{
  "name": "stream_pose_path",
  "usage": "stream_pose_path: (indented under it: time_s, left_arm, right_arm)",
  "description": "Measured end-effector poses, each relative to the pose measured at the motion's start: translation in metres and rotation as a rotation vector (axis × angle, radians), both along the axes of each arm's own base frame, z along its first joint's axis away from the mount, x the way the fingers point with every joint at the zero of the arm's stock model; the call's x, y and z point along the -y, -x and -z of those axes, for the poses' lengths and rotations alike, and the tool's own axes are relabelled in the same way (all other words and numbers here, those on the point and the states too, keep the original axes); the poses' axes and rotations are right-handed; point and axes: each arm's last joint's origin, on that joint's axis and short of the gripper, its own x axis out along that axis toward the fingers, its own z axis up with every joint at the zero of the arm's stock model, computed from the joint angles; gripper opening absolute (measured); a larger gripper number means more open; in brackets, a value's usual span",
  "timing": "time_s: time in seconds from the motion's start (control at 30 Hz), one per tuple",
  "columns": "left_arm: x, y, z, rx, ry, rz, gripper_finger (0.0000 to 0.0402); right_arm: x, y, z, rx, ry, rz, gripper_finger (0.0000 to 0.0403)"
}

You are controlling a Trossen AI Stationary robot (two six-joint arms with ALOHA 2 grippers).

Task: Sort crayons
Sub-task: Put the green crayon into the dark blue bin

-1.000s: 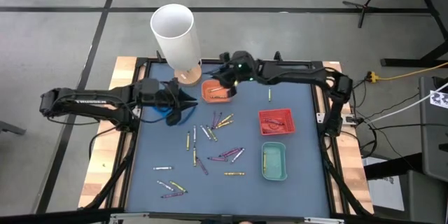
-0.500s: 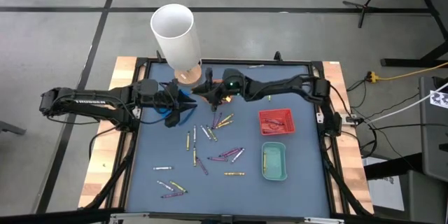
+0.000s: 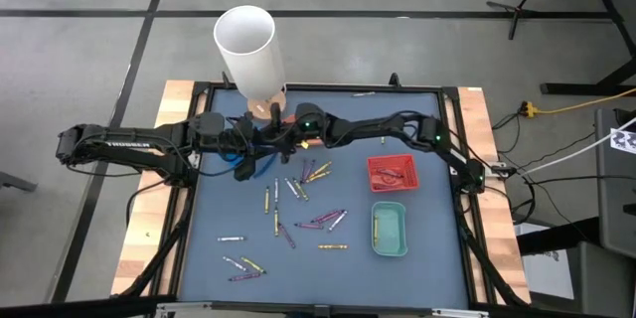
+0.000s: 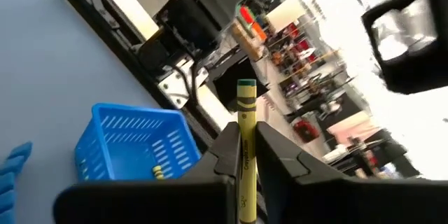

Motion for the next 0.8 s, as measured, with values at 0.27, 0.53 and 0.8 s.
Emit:
stream_pose_path:
  time_s: [0.27, 0.53, 0.8]
  left_arm:
    - [0.0000, 0.0000, 0.0000, 0.000, 0.000, 0.000, 0.0074]
    - [0.0000, 0.0000, 0.0002, -0.002, 0.000, 0.000, 0.0074]
    - [0.0000, 0.0000, 0.0002, -0.001, 0.001, 0.000, 0.0074]
  right_arm:
    - [0.0028, -0.0127, 0.0088, -0.039, -0.013, 0.003, 0.0030]
    - [0.0028, -0.0125, 0.0111, -0.064, -0.018, 0.003, 0.0030]
    - [0.0034, -0.0123, 0.0111, -0.064, -0.018, 0.004, 0.0037]
